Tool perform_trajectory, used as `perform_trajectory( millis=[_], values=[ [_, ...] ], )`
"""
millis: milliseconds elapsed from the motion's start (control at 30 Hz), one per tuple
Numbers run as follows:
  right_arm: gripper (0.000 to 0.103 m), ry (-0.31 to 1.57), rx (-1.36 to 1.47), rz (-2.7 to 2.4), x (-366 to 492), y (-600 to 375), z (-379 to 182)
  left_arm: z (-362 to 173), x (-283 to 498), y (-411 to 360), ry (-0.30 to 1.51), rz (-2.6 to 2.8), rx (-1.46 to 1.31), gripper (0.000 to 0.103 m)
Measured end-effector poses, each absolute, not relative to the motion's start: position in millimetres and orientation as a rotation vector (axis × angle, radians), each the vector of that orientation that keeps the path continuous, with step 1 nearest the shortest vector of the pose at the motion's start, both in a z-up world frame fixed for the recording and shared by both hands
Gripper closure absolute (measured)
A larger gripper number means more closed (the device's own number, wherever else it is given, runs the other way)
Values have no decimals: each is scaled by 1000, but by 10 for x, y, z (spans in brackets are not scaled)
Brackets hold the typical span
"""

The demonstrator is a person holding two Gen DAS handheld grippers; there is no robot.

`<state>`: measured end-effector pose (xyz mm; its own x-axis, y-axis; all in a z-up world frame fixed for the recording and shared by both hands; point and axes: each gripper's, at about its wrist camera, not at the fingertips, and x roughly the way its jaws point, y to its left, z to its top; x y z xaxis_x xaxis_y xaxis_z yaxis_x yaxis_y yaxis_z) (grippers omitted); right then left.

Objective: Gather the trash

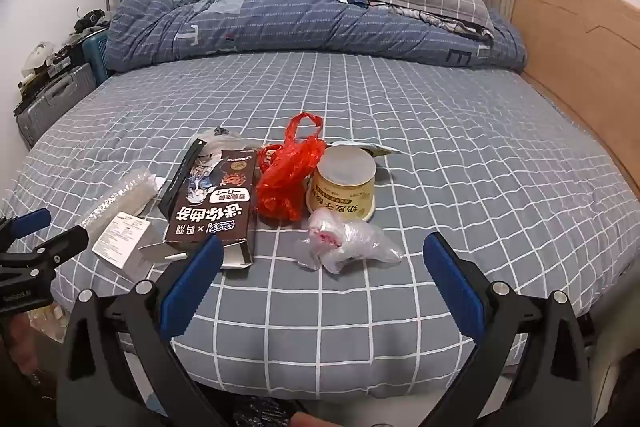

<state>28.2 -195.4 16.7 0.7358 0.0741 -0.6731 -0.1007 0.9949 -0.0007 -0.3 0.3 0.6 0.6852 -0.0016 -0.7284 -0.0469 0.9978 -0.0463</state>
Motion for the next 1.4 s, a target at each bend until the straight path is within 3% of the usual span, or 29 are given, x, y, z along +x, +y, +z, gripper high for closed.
perform_trajectory(
  millis=[1400],
  values=[
    [7, 717, -39, 102, 273, -1957, 193, 16, -2, 99, 796, 43, -77, 6]
  ],
)
